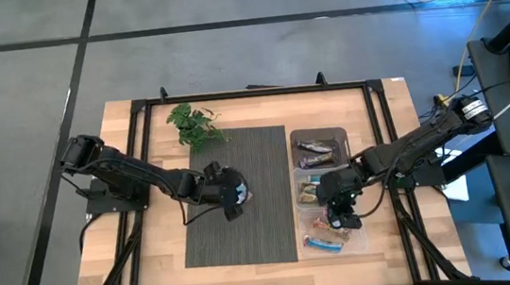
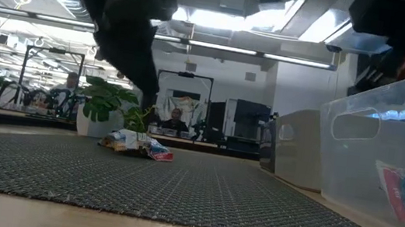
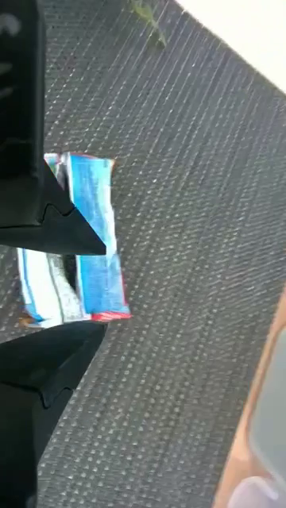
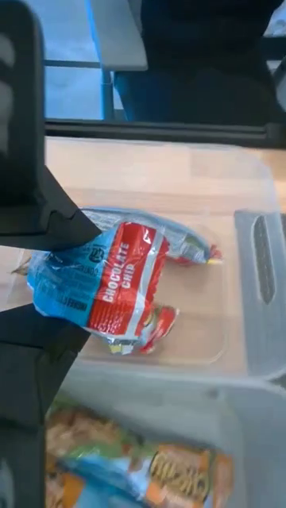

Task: Pick and place Granola Bars by type
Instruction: Put the red granola bar into the transparent bin

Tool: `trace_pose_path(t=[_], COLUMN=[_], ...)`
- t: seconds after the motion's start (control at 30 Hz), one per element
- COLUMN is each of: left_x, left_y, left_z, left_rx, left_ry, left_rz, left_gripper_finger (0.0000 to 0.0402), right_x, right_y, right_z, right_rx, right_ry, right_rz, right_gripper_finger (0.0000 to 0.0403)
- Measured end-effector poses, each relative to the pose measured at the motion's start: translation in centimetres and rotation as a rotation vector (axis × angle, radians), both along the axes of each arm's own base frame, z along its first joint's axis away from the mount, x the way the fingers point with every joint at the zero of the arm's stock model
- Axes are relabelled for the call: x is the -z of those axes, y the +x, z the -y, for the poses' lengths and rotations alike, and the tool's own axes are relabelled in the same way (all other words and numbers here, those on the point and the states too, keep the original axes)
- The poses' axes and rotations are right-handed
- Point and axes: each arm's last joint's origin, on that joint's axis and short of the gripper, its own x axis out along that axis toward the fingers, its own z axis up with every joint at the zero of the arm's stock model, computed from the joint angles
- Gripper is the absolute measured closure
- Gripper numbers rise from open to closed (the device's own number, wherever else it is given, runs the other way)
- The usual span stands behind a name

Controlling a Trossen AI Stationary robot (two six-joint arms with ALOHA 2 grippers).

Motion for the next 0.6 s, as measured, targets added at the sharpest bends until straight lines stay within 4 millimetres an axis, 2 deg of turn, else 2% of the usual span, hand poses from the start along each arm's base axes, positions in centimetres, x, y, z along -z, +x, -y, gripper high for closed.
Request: trace_pose_path(t=[0.27, 0.6], left_x=[1.5, 4.2], left_y=[-0.1, 0.3], left_z=[0.2, 0.7], left_rx=[0.122, 0.518], left_ry=[0.042, 0.214], left_rz=[-0.133, -0.347], left_gripper_finger=[0.0265, 0.0264], right_x=[0.8, 0.8], right_y=[-0.1, -0.1], right_z=[-0.1, -0.1], right_rx=[0.016, 0.014], right_ry=[0.019, 0.018], right_rz=[0.012, 0.016], right_gripper_finger=[0.0310, 0.0310])
